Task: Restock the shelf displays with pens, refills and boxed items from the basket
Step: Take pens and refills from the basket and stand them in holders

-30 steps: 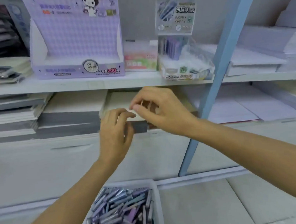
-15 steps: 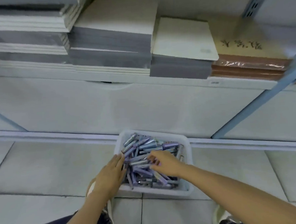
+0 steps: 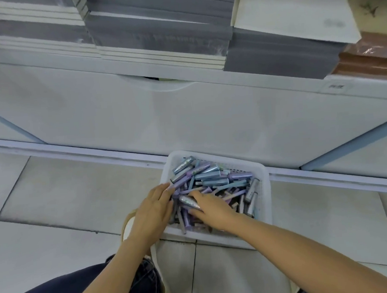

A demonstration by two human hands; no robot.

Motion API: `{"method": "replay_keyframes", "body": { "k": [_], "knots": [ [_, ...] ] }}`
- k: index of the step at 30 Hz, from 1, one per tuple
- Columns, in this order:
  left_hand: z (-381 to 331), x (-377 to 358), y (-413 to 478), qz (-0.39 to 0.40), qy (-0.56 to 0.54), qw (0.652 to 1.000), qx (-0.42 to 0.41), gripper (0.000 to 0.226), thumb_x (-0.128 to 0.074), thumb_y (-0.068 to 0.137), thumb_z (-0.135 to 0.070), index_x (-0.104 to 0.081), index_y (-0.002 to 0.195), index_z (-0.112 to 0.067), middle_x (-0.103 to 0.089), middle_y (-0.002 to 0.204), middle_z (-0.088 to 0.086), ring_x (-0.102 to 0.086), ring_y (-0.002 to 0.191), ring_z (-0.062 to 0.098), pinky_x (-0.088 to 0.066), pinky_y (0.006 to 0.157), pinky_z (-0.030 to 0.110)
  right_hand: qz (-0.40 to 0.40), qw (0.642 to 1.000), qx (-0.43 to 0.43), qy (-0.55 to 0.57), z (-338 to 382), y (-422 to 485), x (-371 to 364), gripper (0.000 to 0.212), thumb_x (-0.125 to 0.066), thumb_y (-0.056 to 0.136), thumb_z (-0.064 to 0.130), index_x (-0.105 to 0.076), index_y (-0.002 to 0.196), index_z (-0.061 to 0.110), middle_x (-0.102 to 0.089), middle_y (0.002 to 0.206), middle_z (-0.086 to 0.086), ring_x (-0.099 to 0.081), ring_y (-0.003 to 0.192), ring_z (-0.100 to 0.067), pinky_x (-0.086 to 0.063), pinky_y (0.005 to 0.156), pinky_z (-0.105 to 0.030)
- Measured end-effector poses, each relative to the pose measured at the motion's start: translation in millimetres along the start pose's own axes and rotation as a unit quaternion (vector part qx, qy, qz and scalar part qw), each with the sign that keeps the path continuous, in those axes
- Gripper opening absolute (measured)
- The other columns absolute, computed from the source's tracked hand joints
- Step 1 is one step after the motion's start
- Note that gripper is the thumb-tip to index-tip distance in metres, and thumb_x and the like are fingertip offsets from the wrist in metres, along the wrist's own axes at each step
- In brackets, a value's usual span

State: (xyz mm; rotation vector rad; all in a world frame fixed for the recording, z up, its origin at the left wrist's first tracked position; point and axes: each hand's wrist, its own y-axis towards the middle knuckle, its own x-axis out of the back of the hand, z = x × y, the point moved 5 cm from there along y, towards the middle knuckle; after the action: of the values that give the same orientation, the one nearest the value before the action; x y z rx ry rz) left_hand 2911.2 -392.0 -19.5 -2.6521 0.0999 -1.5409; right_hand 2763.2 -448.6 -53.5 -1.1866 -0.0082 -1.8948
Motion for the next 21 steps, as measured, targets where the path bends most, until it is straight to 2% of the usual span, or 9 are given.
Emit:
{"method": "replay_keyframes", "body": {
  "k": [3, 5, 7, 8, 10, 12, 14, 18, 21],
  "knots": [
    [-4, 5, 3, -0.054, 0.012, 0.998, -0.013, 0.032, -0.044, 0.099, -0.019, -0.064, 0.117, -0.001, -0.062, 0.116, 0.016, -0.058, 0.105, 0.034, -0.049, 0.088, 0.043, -0.038, 0.991, -0.015, 0.130, -5, -4, 15, 0.026, -0.047, 0.100, 0.039, -0.045, 0.109, 0.015, -0.055, 0.084, 0.003, -0.054, 0.073, -0.018, -0.041, 0.063, -0.032],
    [-6, 7, 7, -0.082, -0.043, 0.995, 0.033, 0.034, -0.041, 0.102, -0.023, -0.068, 0.105, -0.003, -0.064, 0.098, 0.013, -0.058, 0.089, 0.029, -0.050, 0.078, 0.040, -0.082, 0.966, -0.035, 0.241, -8, -8, 28, 0.030, -0.047, 0.099, 0.042, -0.048, 0.112, 0.015, -0.058, 0.092, 0.002, -0.056, 0.079, -0.015, -0.043, 0.068, -0.029],
    [-11, 2, 13, -0.040, -0.177, 0.974, 0.135, 0.049, -0.037, 0.100, -0.044, -0.068, 0.097, -0.006, -0.067, 0.089, 0.011, -0.061, 0.082, 0.024, -0.051, 0.076, 0.042, -0.104, 0.942, -0.041, 0.316, -5, -12, 40, 0.036, -0.048, 0.099, 0.041, -0.047, 0.127, 0.017, -0.061, 0.111, 0.004, -0.060, 0.097, -0.011, -0.046, 0.080, -0.025],
    [-16, -4, 15, -0.006, -0.275, 0.944, 0.185, 0.055, -0.037, 0.095, -0.054, -0.069, 0.099, -0.009, -0.070, 0.089, 0.008, -0.065, 0.083, 0.022, -0.053, 0.079, 0.041, -0.104, 0.932, -0.039, 0.346, 0, -13, 44, 0.037, -0.048, 0.099, 0.040, -0.045, 0.130, 0.019, -0.060, 0.113, 0.006, -0.060, 0.100, -0.005, -0.047, 0.080, -0.020],
    [-34, -16, 22, 0.037, -0.488, 0.838, 0.241, 0.056, -0.039, 0.092, -0.058, -0.068, 0.114, -0.015, -0.074, 0.100, 0.006, -0.069, 0.094, 0.019, -0.055, 0.084, 0.033, -0.094, 0.913, -0.035, 0.396, 11, -13, 50, 0.033, -0.048, 0.099, 0.037, -0.040, 0.127, 0.022, -0.059, 0.106, 0.010, -0.060, 0.088, 0.010, -0.046, 0.072, -0.011],
    [-56, -16, 30, 0.008, -0.641, 0.728, 0.244, 0.049, -0.042, 0.098, -0.048, -0.065, 0.122, -0.011, -0.073, 0.108, 0.011, -0.069, 0.102, 0.021, -0.056, 0.078, 0.027, -0.102, 0.893, -0.036, 0.436, 20, -14, 58, 0.030, -0.048, 0.100, 0.035, -0.036, 0.123, 0.021, -0.059, 0.102, 0.006, -0.061, 0.081, 0.010, -0.047, 0.067, -0.010],
    [-75, -5, 38, -0.039, -0.708, 0.664, 0.236, 0.044, -0.042, 0.101, -0.040, -0.065, 0.121, -0.008, -0.072, 0.110, 0.013, -0.068, 0.103, 0.022, -0.056, 0.072, 0.024, -0.125, 0.883, -0.038, 0.451, 27, -18, 71, 0.030, -0.047, 0.100, 0.036, -0.033, 0.119, 0.016, -0.059, 0.106, -0.004, -0.062, 0.084, 0.001, -0.049, 0.068, -0.014],
    [-96, 27, 47, -0.135, -0.698, 0.667, 0.223, 0.033, -0.046, 0.102, -0.035, -0.069, 0.105, -0.012, -0.074, 0.095, 0.010, -0.071, 0.082, 0.018, -0.055, 0.057, 0.026, -0.155, 0.894, -0.018, 0.419, 40, -33, 104, 0.032, -0.044, 0.101, 0.038, -0.036, 0.113, 0.009, -0.054, 0.096, -0.005, -0.059, 0.077, -0.003, -0.053, 0.065, -0.029],
    [-100, 59, 53, -0.217, -0.665, 0.682, 0.213, 0.021, -0.048, 0.102, -0.025, -0.062, 0.095, -0.012, -0.071, 0.084, 0.005, -0.067, 0.072, 0.014, -0.055, 0.068, 0.030, -0.191, 0.915, -0.010, 0.355, 44, -46, 133, 0.035, -0.042, 0.101, 0.038, -0.042, 0.108, 0.003, -0.056, 0.096, -0.015, -0.057, 0.083, -0.025, -0.050, 0.080, -0.051]
  ]
}}
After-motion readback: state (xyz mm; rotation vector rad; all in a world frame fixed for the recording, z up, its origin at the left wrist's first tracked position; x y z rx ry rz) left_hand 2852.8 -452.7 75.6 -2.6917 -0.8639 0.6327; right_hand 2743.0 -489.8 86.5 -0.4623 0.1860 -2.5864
